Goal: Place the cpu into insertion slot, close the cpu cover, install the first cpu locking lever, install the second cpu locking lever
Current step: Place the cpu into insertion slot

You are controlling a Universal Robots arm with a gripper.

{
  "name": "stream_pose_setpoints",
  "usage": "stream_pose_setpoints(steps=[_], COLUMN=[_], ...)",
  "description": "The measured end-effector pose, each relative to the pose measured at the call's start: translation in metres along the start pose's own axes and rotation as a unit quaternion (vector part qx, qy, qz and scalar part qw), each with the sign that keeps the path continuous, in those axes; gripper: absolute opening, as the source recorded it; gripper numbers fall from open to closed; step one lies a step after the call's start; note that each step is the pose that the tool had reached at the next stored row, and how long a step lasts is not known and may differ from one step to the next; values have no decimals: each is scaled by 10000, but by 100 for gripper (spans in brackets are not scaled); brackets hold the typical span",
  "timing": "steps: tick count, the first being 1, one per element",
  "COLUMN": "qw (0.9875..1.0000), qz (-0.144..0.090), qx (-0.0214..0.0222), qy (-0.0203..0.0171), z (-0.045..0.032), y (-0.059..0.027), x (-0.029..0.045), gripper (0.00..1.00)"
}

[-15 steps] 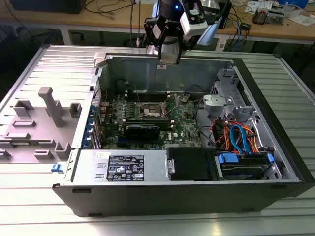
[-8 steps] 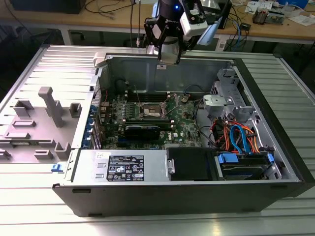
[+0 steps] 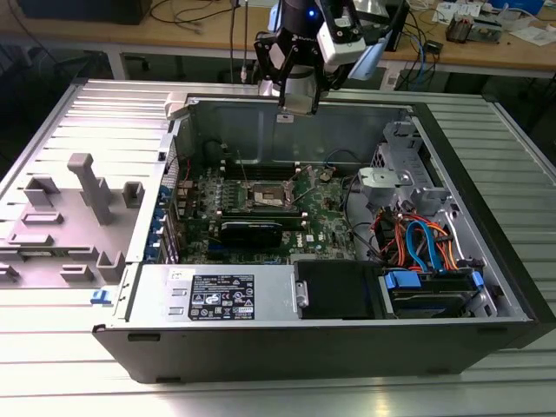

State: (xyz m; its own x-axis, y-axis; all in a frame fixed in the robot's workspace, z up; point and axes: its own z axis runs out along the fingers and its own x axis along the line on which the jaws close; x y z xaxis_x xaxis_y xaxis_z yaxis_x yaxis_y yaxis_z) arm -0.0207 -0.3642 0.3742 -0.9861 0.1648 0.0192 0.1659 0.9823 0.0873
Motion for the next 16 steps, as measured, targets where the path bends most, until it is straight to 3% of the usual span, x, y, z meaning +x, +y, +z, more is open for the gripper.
stream_pose_setpoints(steps=[4, 8, 16], qw=[9998, 9987, 9978], qz=[218, 514, 666], qx=[-3, -9, -8], qy=[-19, -45, -59], z=[2, 7, 16], y=[-3, -4, -31], x=[-2, -1, -5], gripper=[55, 55, 55])
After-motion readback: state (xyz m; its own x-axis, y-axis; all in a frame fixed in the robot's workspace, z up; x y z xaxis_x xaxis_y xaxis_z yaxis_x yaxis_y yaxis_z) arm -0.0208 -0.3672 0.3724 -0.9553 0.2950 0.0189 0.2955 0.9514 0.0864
